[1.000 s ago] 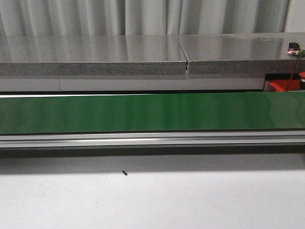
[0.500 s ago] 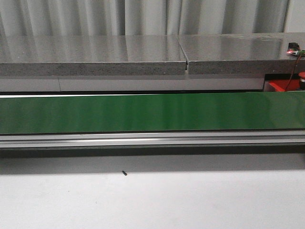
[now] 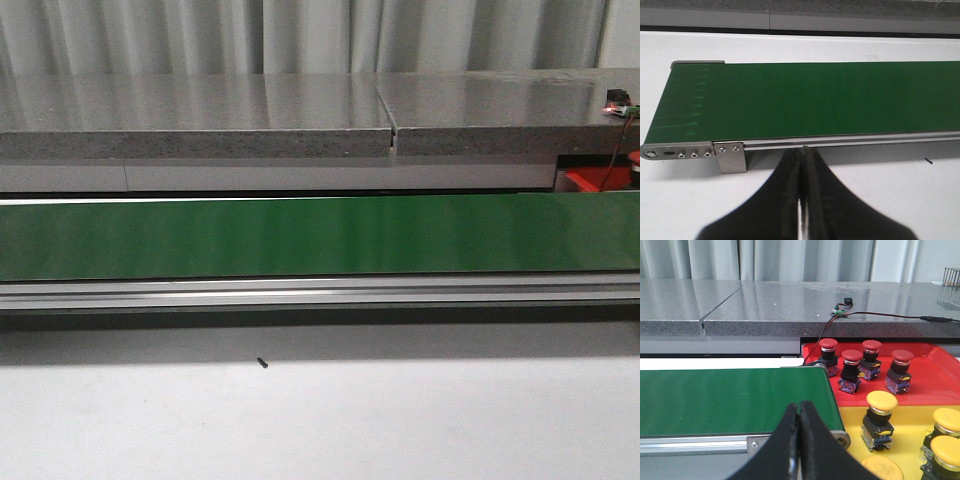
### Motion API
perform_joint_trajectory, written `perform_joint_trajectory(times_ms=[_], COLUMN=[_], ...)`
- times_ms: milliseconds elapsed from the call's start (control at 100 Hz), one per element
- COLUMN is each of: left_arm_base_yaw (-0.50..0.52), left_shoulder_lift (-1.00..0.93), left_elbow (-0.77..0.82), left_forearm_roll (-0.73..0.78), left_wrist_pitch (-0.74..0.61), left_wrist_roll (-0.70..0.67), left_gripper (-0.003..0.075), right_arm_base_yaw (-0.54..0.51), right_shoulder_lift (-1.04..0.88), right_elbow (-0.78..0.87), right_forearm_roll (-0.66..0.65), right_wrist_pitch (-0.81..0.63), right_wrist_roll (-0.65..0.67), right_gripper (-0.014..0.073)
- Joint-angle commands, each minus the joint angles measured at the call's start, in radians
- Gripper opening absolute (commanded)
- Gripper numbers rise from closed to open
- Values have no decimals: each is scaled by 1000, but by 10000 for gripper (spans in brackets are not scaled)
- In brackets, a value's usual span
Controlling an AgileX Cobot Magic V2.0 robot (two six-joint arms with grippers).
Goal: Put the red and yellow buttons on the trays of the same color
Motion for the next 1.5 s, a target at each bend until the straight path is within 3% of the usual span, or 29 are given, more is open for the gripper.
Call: perform_joint_trajectory(times_ms=[0,800,990,1160,1490], left_arm_base_yaw=[0,0,0,2,87], left_shoulder_lift=[7,7,-4,-48,-224], left_elbow=[-26,-26,-14,77,249], left_forearm_roll=[-12,-12,15,92,92], left_wrist_pitch=[-78,-84,-183,-440,-472], left_wrist_roll=[0,0,0,0,0], left_gripper=[-20,-20,-20,-20,-20], right_arm_base_yaw=[0,0,0,0,0], right_shoulder_lift=[-20,-20,-20,-20,-20], right_elbow=[-15,-15,-15,-15,-15], right_forearm_roll=[-14,-14,-14,-14,-14], right_wrist_pitch=[-70,-70,-70,-70,-70], right_wrist_roll=[3,3,3,3,3], right_gripper=[-66,-66,-66,-66,-66])
